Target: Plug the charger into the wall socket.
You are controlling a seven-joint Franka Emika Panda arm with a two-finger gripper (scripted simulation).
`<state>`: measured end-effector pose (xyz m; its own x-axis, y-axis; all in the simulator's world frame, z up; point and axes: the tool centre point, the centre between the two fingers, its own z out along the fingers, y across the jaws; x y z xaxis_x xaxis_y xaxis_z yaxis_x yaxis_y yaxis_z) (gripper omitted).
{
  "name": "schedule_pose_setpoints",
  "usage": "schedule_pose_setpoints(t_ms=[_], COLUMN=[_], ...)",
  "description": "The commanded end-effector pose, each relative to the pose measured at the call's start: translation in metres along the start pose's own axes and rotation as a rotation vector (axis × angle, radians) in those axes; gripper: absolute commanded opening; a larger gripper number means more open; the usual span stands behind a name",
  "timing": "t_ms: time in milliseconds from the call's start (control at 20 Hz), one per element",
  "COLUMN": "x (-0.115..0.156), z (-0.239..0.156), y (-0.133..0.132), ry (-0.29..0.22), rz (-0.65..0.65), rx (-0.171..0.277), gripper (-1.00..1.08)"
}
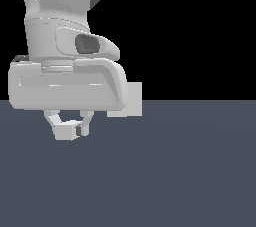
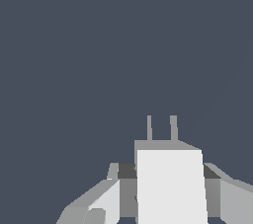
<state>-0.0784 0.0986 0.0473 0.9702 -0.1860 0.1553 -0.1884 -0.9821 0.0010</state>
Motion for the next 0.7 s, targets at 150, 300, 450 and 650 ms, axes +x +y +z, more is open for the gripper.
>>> schedule_pose_setpoints(t_ms=[150, 300, 450, 650], x=[0.016, 0.025, 0.034, 0.047], z=[-0.008, -0.012, -0.016, -0.021], y=[0.021, 0.032, 0.042, 0.055], ry=[0.001, 0.001, 0.001, 0.001], rz=[-0.081, -0.123, -0.165, -0.221], rx=[0.013, 0.019, 0.026, 0.035], gripper=[-1.00, -1.00, -1.00, -1.00])
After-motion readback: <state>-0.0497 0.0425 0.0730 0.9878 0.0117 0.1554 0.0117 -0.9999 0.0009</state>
